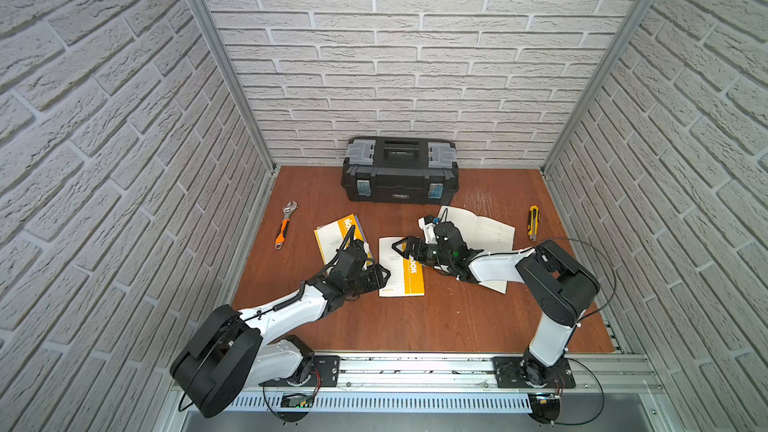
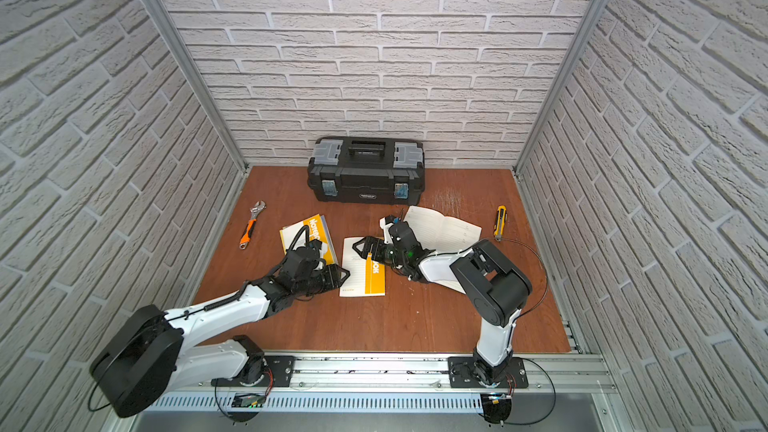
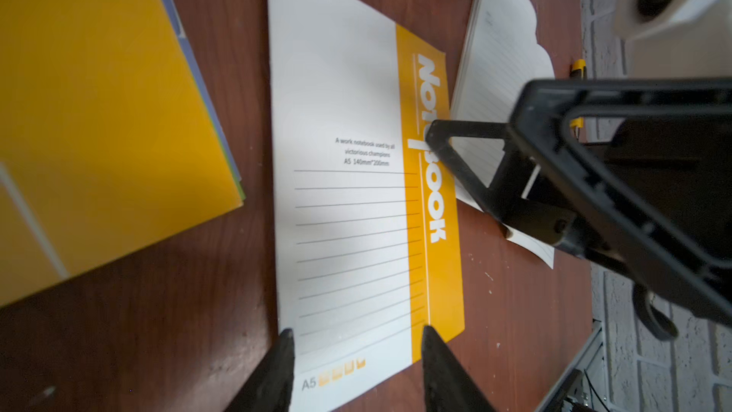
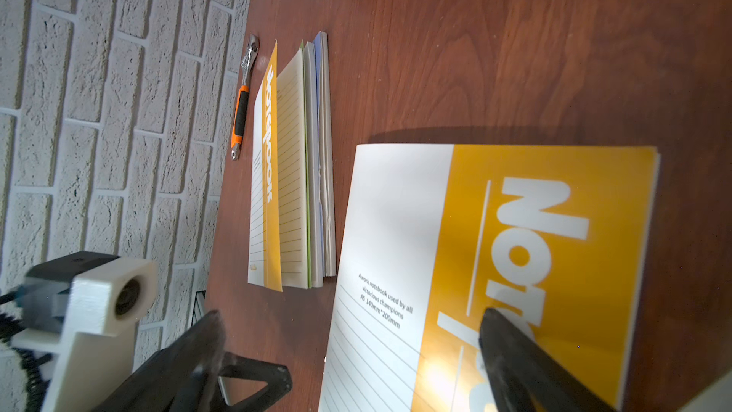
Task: Close the notebook
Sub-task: Pick up the notebook from the center of the board.
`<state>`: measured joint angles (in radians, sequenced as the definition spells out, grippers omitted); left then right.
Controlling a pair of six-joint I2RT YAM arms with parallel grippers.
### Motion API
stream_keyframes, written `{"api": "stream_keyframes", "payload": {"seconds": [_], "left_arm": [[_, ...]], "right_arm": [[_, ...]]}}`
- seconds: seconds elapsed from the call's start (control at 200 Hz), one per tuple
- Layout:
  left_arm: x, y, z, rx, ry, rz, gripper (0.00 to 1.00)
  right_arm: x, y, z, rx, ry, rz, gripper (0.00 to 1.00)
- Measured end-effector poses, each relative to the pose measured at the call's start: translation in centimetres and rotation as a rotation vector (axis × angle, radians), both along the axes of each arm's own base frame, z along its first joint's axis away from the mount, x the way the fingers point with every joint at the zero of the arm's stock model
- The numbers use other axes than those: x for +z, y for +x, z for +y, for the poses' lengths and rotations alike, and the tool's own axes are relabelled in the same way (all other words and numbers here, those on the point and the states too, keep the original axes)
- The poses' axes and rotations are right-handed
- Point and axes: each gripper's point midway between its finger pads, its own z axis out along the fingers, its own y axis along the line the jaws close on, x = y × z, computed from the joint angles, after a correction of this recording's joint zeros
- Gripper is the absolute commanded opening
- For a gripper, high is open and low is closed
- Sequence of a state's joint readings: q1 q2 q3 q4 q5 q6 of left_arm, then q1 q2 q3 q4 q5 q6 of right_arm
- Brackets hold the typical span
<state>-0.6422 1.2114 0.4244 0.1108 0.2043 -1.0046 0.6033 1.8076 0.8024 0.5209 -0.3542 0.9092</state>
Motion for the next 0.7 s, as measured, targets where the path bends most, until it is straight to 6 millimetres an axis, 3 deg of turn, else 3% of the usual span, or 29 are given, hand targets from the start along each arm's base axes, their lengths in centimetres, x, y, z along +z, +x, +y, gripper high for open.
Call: {"api": "stream_keyframes", "payload": {"seconds": [0.7], "left_arm": [[-1.2,0.3,1.6,0.077,-0.003,0.049,0.51]], "right_arm": [[-1.5,-0.5,-0.2,0.002,-0.004,0.015,1.00]]}}
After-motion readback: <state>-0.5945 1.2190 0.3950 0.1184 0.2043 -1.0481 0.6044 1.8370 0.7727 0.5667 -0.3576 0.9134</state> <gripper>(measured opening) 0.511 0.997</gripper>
